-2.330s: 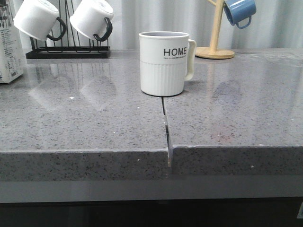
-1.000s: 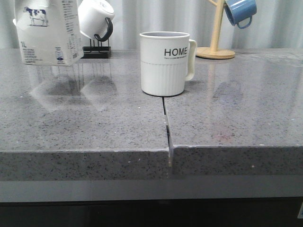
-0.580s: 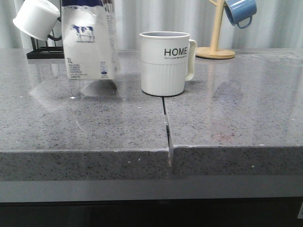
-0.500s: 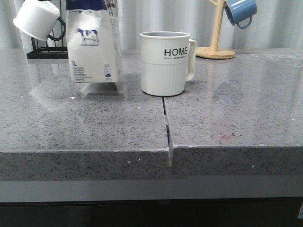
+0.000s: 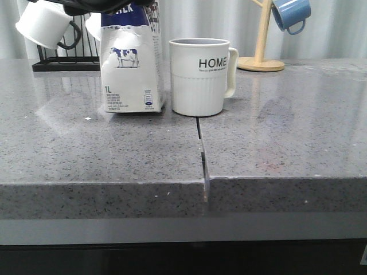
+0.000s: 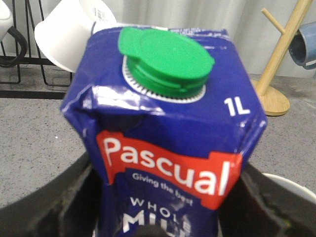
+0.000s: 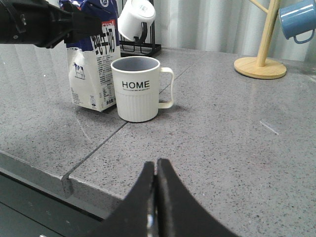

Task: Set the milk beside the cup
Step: 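Lift the milk carton and lower it beside the HOME mug, then open the left gripper and raise it away from the carton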

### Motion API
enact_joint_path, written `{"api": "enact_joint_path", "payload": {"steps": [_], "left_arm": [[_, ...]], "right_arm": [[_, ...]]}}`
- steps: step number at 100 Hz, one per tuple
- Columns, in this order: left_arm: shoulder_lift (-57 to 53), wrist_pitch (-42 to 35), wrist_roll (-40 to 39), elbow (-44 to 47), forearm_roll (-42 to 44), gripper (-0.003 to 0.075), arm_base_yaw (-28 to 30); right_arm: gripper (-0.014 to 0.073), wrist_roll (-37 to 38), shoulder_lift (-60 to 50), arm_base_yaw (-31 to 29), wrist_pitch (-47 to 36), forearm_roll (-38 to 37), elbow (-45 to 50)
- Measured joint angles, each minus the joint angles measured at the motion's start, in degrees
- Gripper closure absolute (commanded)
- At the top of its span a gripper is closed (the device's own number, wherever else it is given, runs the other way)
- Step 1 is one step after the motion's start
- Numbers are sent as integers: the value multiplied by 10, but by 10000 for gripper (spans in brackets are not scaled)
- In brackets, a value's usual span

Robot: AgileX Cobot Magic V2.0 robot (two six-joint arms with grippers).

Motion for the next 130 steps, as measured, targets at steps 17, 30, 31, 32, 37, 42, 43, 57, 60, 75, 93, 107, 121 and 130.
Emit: {"api": "enact_joint_path", "payload": {"steps": [17,30,31,32,37,42,43,57,60,75,93,107,121,130], "left_arm": [[0,5,0,0,2,150,0],[0,12,0,0,3,91,0],[0,13,0,0,3,91,0],[0,13,0,0,3,91,0],[0,14,0,0,3,91,0],[0,16,0,0,3,91,0],[0,16,0,0,3,91,0],[0,16,0,0,2,91,-2],[0,16,0,2,2,91,-5],[-6,-1,9,21,-7,92,-21],[-24,-9,30,43,-18,92,-51],[-41,-26,37,65,-22,114,-71],[-74,-35,40,94,-25,204,-82],[-104,-38,40,116,-14,334,-85]], "right_arm": [[662,0,0,0,0,0,0],[662,0,0,0,0,0,0],[662,0,0,0,0,0,0],[662,0,0,0,0,0,0],[662,0,0,0,0,0,0],[662,0,0,0,0,0,0],[662,0,0,0,0,0,0],[662,0,0,0,0,0,0],[662,0,0,0,0,0,0],[662,0,0,0,0,0,0],[662,0,0,0,0,0,0],[662,0,0,0,0,0,0],[662,0,0,0,0,0,0],[662,0,0,0,0,0,0]]}}
